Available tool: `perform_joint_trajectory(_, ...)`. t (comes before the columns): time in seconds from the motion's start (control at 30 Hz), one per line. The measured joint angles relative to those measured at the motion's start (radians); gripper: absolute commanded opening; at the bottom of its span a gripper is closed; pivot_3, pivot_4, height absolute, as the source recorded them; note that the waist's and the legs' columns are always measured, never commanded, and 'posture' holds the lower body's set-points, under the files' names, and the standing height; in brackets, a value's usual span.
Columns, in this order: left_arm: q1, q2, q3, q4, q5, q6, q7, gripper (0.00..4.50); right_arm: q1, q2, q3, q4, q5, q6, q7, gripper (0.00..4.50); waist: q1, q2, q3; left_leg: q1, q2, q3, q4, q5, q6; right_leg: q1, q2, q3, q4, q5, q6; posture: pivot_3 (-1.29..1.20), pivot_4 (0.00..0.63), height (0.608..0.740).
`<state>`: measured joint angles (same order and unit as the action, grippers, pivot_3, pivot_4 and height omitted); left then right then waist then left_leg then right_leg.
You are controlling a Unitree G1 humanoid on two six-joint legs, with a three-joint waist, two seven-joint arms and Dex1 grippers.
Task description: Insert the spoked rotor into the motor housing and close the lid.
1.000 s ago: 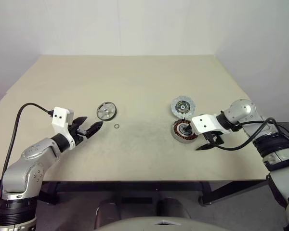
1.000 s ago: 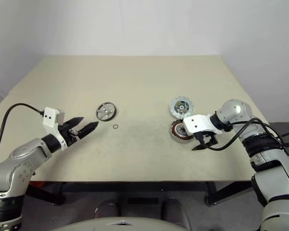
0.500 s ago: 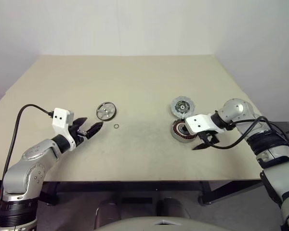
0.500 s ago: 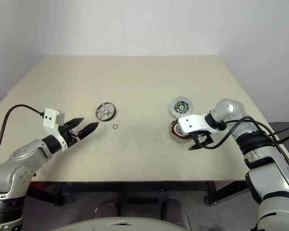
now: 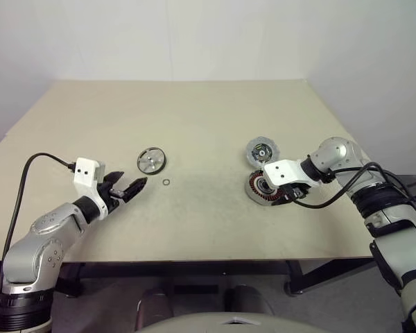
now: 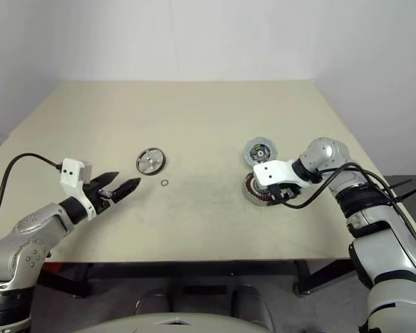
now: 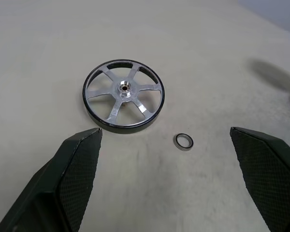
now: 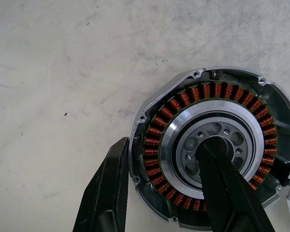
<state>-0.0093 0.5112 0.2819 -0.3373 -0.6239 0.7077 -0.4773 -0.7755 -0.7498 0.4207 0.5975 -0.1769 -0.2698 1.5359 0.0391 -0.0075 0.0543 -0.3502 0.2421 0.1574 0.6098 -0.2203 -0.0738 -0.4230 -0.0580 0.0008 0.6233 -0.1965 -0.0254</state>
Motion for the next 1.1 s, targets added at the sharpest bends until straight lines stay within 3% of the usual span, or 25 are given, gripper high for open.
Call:
perform_joint_trajectory(0.27,-0.005,0.000,0.000,0.000,0.000,0.000,-0.001,4.50,-0.001,0.037,-0.009,-0.004,-0.022,0.041,-0.053,1.99,-0.013,-0.001,0.000,0.001,0.000,0.000,0.000,0.000,-0.001,0.001,0.000,0.000,0.000,0.000,0.000,0.00,0.000,0.740)
perform_joint_trajectory(0.47,-0.012,0.000,-0.001,0.001,0.001,0.000,-0.001,4.50,-0.053,0.126,-0.005,0.059,-0.063,0.030,-0.110,1.99,-0.031,-0.001,0.000,0.002,0.000,-0.006,0.000,0.001,-0.002,-0.002,0.001,-0.001,0.001,0.000,0.001,0.00,0.000,0.740)
perform_joint_trajectory(0.67,-0.010,-0.001,-0.001,-0.002,0.000,0.002,0.004,4.50,-0.116,0.222,0.008,0.146,-0.090,-0.014,-0.166,1.99,-0.027,0.000,0.000,0.000,0.001,-0.006,0.000,0.001,-0.002,-0.003,0.001,-0.002,0.001,0.004,-0.007,0.00,0.000,0.740)
perform_joint_trajectory(1.1,0.010,-0.022,-0.008,-0.029,-0.005,0.004,0.029,4.50,-0.223,0.369,0.024,0.293,-0.120,-0.065,-0.250,1.99,-0.022,0.002,0.002,-0.002,0.001,-0.006,-0.003,0.001,-0.003,-0.008,0.000,-0.002,0.000,0.004,-0.007,0.00,0.000,0.740)
